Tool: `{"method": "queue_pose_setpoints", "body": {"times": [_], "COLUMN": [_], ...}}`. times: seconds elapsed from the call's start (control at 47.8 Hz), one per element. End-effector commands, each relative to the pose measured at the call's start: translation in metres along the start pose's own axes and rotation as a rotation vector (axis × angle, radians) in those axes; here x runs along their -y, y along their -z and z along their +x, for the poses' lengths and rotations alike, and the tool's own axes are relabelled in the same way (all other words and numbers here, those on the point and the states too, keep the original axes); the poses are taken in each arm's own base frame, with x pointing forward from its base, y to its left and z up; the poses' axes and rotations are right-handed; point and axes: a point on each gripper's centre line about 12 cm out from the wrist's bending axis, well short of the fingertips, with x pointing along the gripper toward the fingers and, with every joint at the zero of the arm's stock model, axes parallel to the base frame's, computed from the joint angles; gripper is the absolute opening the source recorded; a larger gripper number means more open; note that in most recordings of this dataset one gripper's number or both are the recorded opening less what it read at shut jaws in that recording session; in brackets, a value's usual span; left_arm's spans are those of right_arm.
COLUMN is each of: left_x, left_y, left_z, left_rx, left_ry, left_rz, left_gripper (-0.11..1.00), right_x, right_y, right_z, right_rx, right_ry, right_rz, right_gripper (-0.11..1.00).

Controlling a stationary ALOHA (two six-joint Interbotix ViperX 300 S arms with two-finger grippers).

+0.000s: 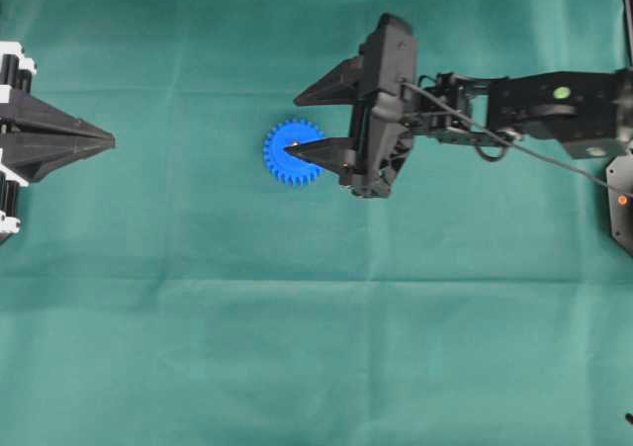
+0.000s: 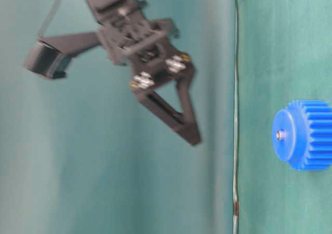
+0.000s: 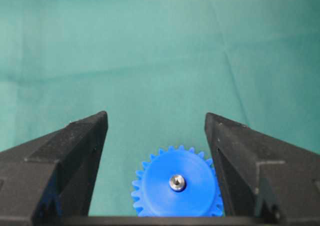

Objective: Insert the shaft placed at a random location into the center hole of the medium gear at another random location.

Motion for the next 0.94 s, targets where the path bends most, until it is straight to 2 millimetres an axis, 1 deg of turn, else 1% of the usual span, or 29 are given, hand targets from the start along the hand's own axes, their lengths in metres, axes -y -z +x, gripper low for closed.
{"method": "queue_pose_setpoints", "body": {"times": [0.0,0.168,0.565,0.754,0.921], "left_x": [0.000,0.000,0.000,0.000,0.000], "left_y": [-0.011,-0.011,-0.011,-0.010,-0.011], "left_z": [0.002,0.002,0.002,0.002,0.002], "left_rx": [0.029,0.029,0.028,0.026,0.031], "left_ry": [0.001,0.001,-0.001,0.001,0.000], "left_rz": [0.003,0.002,0.002,0.002,0.000], "left_gripper": [0.00,0.00,0.00,0.00,0.00], "right_x": [-0.002,-0.003,0.000,0.000,0.001], "right_y": [-0.023,-0.028,-0.011,-0.007,-0.001], "right_z": [-0.019,-0.045,-0.107,-0.130,-0.140], "right_rx": [0.056,0.081,0.128,0.148,0.152], "right_ry": [-0.008,-0.013,-0.017,-0.021,-0.022], "right_rz": [-0.005,-0.008,-0.001,0.000,0.001], "right_gripper": [0.79,0.79,0.79,0.79,0.79]}}
